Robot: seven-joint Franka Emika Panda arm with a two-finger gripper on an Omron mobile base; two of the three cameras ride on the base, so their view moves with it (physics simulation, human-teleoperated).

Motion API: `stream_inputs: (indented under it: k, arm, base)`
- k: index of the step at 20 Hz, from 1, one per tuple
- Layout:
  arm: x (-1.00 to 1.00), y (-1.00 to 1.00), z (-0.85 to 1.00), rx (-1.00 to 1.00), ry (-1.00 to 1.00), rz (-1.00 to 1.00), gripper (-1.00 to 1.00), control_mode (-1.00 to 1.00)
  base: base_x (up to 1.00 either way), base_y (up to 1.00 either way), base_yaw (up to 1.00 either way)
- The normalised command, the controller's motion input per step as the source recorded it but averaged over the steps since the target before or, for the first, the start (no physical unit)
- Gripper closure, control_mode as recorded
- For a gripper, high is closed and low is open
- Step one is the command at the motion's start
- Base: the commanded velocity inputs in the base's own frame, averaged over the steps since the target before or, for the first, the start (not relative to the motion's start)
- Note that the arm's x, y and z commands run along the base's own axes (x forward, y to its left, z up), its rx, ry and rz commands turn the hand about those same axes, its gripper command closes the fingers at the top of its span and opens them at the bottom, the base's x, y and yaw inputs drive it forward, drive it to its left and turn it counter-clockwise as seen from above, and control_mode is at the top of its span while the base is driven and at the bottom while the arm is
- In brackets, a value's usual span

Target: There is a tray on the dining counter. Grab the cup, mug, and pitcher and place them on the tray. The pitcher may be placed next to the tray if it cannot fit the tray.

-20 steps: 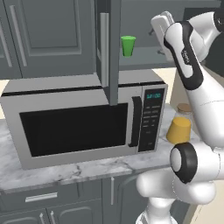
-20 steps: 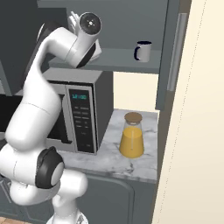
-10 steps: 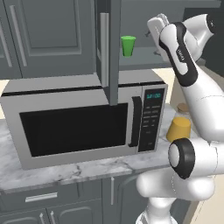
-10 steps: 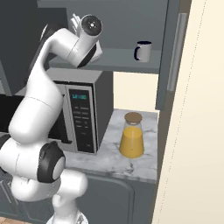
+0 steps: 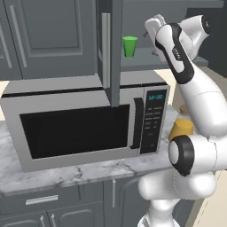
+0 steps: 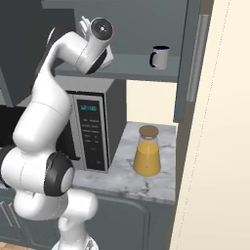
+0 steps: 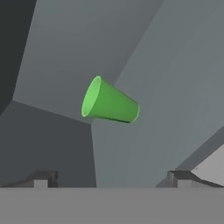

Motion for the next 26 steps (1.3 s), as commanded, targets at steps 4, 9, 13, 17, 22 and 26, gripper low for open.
stream_inputs:
  k: [4, 9, 13, 17, 22, 26]
  arm:
    - [0.25, 0.01, -0.05, 0.0, 0.0, 0.0, -1.0, -1.0]
    - [0.25, 0.0, -0.06, 0.0, 0.0, 0.0, -1.0, -1.0]
    - [0.19, 0.0, -0.03, 0.0, 0.0, 0.0, -1.0, -1.0]
    - [0.27, 0.0, -0.01, 0.0, 0.0, 0.0, -1.0, -1.0]
    - [0.29, 0.0, -0.02, 0.0, 0.0, 0.0, -1.0, -1.0]
    - [0.31, 0.0, -0.04, 0.0, 0.0, 0.0, -1.0, -1.0]
  base:
    - [0.0, 0.0, 0.0]
    - [0.0, 0.0, 0.0]
    - [0.0, 0.0, 0.0]
    - [0.0, 0.0, 0.0]
    - [0.0, 0.0, 0.0]
    - [0.0, 0.0, 0.0]
